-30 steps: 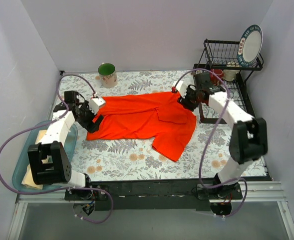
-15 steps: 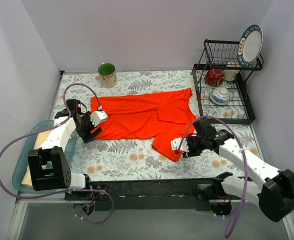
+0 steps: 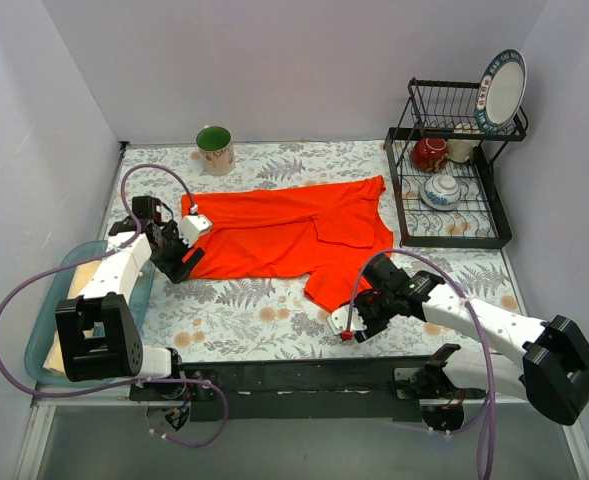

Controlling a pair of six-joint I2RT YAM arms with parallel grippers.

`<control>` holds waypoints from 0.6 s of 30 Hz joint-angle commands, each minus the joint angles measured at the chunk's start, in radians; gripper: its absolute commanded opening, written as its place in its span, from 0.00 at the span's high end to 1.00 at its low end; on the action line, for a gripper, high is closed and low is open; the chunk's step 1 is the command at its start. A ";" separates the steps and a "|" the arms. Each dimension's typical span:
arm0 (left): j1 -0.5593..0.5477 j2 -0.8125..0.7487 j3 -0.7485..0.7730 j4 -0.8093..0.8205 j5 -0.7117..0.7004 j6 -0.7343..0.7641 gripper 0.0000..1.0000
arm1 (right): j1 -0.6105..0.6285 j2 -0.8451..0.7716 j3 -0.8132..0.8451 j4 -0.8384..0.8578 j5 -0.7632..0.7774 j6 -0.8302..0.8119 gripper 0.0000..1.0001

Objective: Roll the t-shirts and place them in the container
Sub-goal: Fold the T-shirt at the center of the board.

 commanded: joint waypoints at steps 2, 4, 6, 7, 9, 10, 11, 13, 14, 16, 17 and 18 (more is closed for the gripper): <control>-0.002 -0.006 0.036 0.009 -0.018 -0.040 0.30 | 0.008 0.027 -0.039 0.072 0.007 -0.056 0.50; -0.003 -0.003 0.039 0.006 -0.018 -0.043 0.30 | 0.008 0.036 -0.048 0.098 0.015 -0.058 0.51; -0.003 0.005 0.038 -0.002 -0.021 -0.036 0.30 | 0.008 0.050 -0.056 0.112 0.020 -0.052 0.52; -0.002 0.005 0.035 -0.003 -0.026 -0.031 0.30 | 0.008 0.065 -0.057 0.116 0.020 -0.044 0.52; -0.002 0.008 0.029 0.000 -0.041 -0.013 0.30 | 0.010 0.079 -0.062 0.147 0.026 -0.029 0.53; -0.002 0.008 0.021 0.006 -0.047 0.001 0.29 | 0.010 0.093 -0.062 0.156 0.033 -0.024 0.53; 0.000 0.010 0.018 0.020 -0.053 0.007 0.29 | 0.013 0.099 -0.062 0.165 0.036 -0.018 0.55; -0.002 0.022 0.016 0.023 -0.067 0.030 0.29 | 0.014 0.111 -0.066 0.179 0.046 -0.006 0.58; -0.002 0.027 0.018 0.023 -0.069 0.035 0.29 | 0.014 0.113 -0.068 0.188 0.047 -0.001 0.60; -0.002 0.046 0.022 0.021 -0.069 0.045 0.29 | 0.017 0.113 -0.077 0.196 0.052 0.002 0.74; -0.002 0.051 0.030 0.014 -0.066 0.050 0.29 | 0.019 0.113 -0.073 0.190 0.056 0.005 0.80; -0.002 0.054 0.030 0.008 -0.061 0.055 0.29 | 0.019 0.113 -0.070 0.172 0.056 0.011 0.86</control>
